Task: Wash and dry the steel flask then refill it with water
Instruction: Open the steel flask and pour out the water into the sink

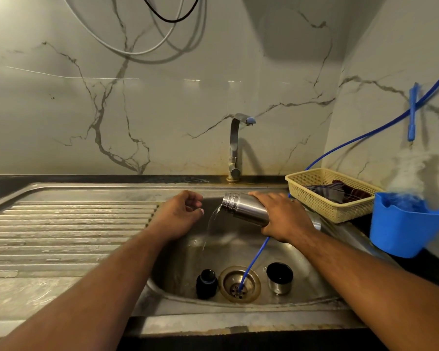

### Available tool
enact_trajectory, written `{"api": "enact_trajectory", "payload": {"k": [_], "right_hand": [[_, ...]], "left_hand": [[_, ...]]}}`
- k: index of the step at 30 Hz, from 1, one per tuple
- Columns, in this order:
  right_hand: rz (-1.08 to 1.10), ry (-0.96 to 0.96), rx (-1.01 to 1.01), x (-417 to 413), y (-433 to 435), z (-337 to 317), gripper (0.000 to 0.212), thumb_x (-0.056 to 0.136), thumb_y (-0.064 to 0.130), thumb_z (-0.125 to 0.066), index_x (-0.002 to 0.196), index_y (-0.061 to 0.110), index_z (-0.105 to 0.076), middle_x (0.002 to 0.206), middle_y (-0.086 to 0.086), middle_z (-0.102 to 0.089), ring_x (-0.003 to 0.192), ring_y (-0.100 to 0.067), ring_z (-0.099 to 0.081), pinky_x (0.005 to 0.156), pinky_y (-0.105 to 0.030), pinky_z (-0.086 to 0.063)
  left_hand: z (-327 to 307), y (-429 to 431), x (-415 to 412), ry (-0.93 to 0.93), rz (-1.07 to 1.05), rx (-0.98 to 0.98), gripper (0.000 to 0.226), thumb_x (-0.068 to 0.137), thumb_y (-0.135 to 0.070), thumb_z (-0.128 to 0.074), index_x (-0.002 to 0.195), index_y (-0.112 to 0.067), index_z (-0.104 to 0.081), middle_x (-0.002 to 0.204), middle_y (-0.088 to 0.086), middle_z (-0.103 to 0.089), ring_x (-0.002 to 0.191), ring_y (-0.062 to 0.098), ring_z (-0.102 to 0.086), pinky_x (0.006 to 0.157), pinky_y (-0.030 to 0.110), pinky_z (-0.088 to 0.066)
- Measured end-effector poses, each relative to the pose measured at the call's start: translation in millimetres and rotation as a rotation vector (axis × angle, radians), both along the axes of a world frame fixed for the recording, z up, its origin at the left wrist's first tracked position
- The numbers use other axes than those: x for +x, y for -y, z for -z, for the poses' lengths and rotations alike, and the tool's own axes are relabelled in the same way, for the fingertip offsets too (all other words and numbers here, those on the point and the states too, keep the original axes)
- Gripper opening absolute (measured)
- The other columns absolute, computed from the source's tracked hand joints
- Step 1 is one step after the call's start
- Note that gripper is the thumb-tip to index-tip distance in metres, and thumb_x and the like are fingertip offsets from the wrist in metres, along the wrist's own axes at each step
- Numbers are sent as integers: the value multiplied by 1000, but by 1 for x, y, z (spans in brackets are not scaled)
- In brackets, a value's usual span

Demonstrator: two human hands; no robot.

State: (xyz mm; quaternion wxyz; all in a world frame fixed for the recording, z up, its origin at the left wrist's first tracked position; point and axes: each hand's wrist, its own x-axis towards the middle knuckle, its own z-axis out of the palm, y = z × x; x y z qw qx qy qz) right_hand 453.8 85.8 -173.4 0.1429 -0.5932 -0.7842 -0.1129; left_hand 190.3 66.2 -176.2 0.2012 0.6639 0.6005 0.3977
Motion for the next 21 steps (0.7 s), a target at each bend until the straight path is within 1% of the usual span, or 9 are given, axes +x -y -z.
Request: {"api": "enact_trajectory", "payload": {"k": [3, 6, 11, 21], "right_hand": [[6, 7, -1, 2, 1, -1, 102, 75, 36, -84, 156, 41, -22, 145, 5, -51, 132, -20, -46, 105, -42, -44], [17, 12, -11, 4, 3, -3, 102, 75, 35, -85, 156, 41, -23, 145, 5, -50, 132, -20, -45, 106, -43, -43], [36, 36, -9, 9, 1, -3, 103, 73, 35, -85, 154, 44, -23, 145, 6, -50, 133, -21, -44, 107, -46, -41], [58, 56, -17, 10, -1, -1, 100, 75, 36, -86, 154, 42, -25, 143, 4, -51, 132, -22, -44, 107, -47, -41]], "left_hand": [[1, 1, 0, 2, 1, -11, 25, 90, -26, -72, 111, -34, -61, 101, -13, -70, 97, 9, -66, 99, 41, -54], [1, 2, 0, -1, 4, -20, 24, 90, -27, -73, 109, -35, -61, 100, -13, -70, 96, 9, -66, 99, 41, -54], [1, 2, 1, 1, 4, -23, 24, 92, -24, -72, 111, -33, -60, 102, -12, -68, 97, 7, -65, 98, 39, -54], [2, 2, -3, -8, 15, -25, 25, 92, -23, -71, 114, -31, -61, 102, -10, -69, 98, 9, -65, 96, 34, -53]]}}
